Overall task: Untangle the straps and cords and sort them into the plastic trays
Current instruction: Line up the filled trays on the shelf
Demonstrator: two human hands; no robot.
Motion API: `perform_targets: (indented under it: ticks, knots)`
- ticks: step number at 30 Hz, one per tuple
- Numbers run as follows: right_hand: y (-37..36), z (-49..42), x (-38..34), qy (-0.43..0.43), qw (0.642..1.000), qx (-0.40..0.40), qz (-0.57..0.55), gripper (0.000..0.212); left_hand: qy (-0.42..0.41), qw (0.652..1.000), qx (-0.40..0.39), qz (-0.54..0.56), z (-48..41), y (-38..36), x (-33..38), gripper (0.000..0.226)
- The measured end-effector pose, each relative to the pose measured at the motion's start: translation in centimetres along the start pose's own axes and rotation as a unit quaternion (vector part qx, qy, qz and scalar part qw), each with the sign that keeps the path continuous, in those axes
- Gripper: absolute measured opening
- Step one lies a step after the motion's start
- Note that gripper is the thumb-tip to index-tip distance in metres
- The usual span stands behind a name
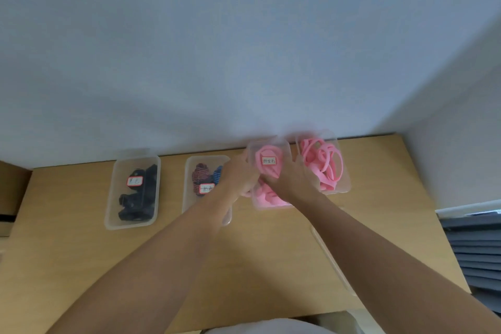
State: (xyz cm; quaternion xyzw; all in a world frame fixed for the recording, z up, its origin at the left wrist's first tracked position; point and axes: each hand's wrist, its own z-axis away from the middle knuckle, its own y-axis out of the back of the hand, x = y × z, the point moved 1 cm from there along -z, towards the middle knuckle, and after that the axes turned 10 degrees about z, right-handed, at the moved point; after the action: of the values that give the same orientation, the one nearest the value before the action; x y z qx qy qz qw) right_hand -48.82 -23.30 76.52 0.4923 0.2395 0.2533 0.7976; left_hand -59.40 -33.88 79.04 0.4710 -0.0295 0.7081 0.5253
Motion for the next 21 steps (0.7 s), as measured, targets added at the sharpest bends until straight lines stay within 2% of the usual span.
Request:
perform_targets:
  ticks: [3, 5, 7, 9, 14, 21]
  knots:
    - [-0.5, 0.6, 0.3, 0.023, 0.999, 0.013, -0.036, 0.091, 0.005, 1.0, 0.018, 0.006, 0.4, -0.2, -0.2, 0.022]
    - [-0.8, 0.8, 0.6, 0.04, 0.998, 0.024, -0.035, 0.091, 0.004, 0.998, 0.057, -0.011, 0.4, -0.3, -0.1, 0.026]
    - [-1.0, 1.1, 0.7, 0.062, 0.997, 0.027, -0.021, 0.094, -0.003, 0.997, 0.073, -0.03, 0.2, -0.5, 0.0, 0.047]
    - [-1.1, 1.4, 0.9, 0.079, 0.996, 0.029, -0.016, 0.097, -0.016, 0.998, 0.052, -0.036, -0.1, -0.7, 0.1, 0.063]
    - [-1.9, 1.7, 1.4, 0.104, 0.993, 0.043, -0.035, 0.088, -0.022, 0.999, 0.029, 0.015, 0.3, -1.1, 0.3, 0.063]
    - [-2.4, 1.9, 1.6, 0.112, 0.991, 0.043, -0.052, 0.082, 0.006, 0.997, 0.052, 0.049, 1.2, -2.1, 0.2, 0.066]
